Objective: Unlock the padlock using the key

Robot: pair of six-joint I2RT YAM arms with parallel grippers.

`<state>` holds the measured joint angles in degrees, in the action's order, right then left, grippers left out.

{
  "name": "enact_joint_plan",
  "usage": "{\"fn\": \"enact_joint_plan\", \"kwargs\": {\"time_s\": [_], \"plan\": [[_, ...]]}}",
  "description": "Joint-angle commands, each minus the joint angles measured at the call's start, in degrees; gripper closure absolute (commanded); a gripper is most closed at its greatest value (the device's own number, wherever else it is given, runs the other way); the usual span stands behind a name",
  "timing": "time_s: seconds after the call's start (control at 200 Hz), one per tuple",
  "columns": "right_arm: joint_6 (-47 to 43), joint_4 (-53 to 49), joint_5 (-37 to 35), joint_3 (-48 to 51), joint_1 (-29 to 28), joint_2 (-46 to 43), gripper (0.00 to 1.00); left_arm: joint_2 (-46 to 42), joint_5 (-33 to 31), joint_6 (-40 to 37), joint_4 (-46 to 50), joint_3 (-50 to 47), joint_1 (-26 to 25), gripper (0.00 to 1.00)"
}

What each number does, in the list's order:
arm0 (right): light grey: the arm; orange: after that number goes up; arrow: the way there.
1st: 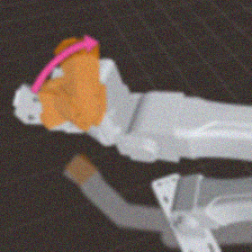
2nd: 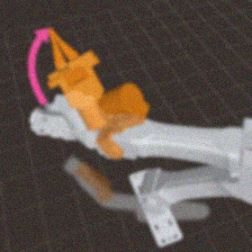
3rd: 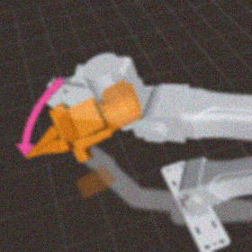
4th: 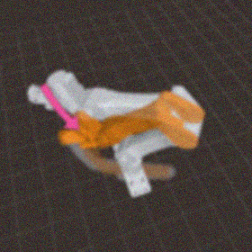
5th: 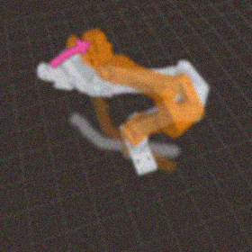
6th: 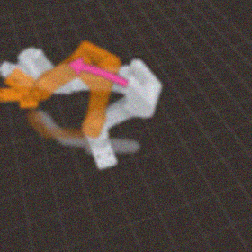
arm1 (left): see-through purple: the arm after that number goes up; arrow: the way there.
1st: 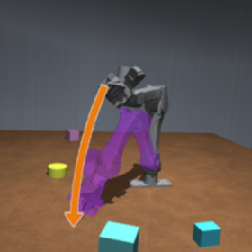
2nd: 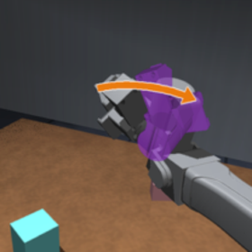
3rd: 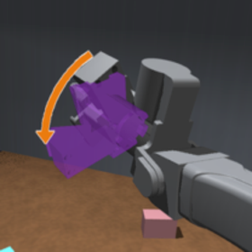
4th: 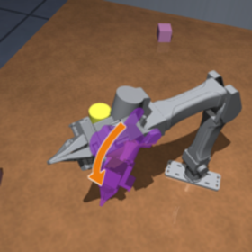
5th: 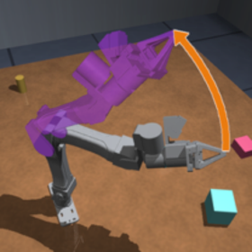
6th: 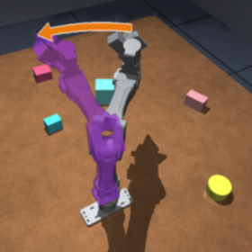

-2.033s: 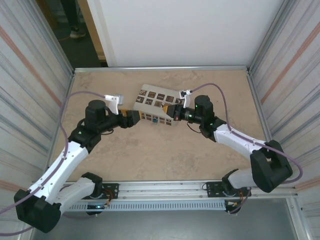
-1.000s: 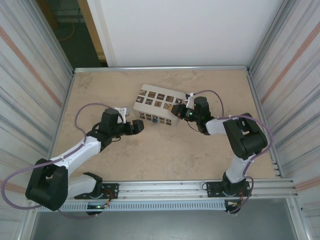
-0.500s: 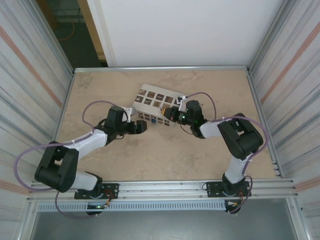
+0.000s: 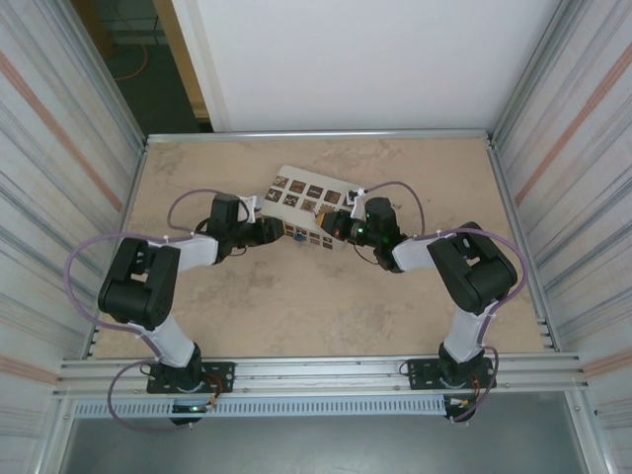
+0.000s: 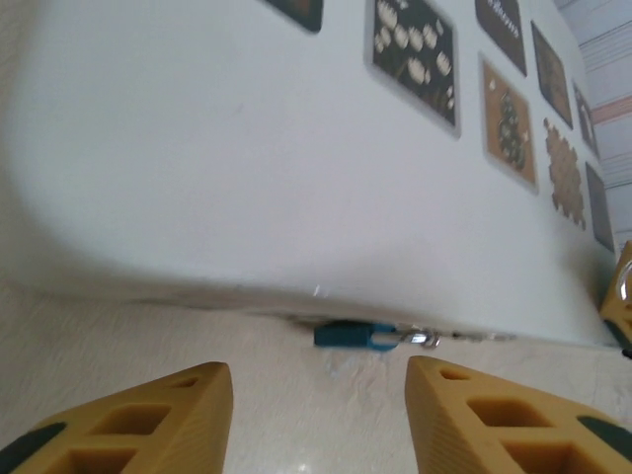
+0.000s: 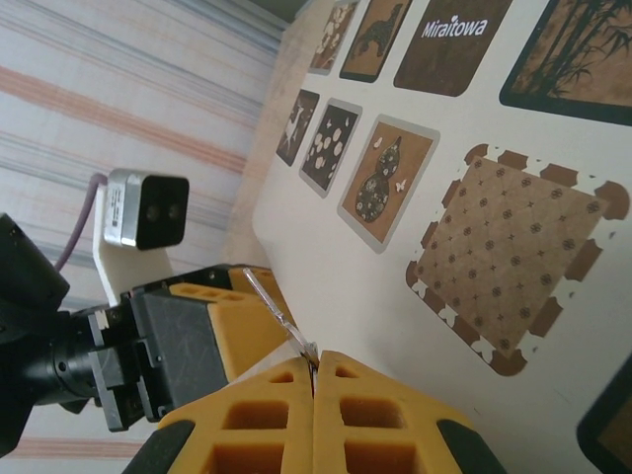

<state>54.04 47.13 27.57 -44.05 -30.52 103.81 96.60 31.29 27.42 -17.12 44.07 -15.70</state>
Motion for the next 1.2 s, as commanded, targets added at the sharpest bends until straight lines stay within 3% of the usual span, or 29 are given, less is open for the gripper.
{"fn": "enact_joint_plan", "kwargs": {"time_s": [0.0, 0.18, 0.496, 0.857, 1.197], "plan": [[-0.05, -4.49, 1.52, -2.86, 0.01, -1.9, 1.0, 1.79, 2.54, -0.24, -2.15, 3.09, 0.23, 0.54], [-3.38, -10.52, 1.82, -5.14, 1.6, -5.14, 1.0, 4.39, 1.89, -0.93, -1.69, 6.07, 1.32, 0.6], [-5.35, -12.32, 4.14, -5.78, 6.6, -5.29, 1.0, 7.04, 3.11, -2.41, -1.14, 9.84, 1.82, 0.61], [-4.41, -10.93, 4.78, -5.18, 7.58, -0.83, 1.0, -0.04, 1.09, -6.61, -2.27, 0.36, -0.45, 0.46], [-5.16, -15.04, 3.93, -4.67, 7.36, 0.1, 1.0, 3.14, -0.77, -13.36, -3.0, 1.72, -3.0, 0.37]]}}
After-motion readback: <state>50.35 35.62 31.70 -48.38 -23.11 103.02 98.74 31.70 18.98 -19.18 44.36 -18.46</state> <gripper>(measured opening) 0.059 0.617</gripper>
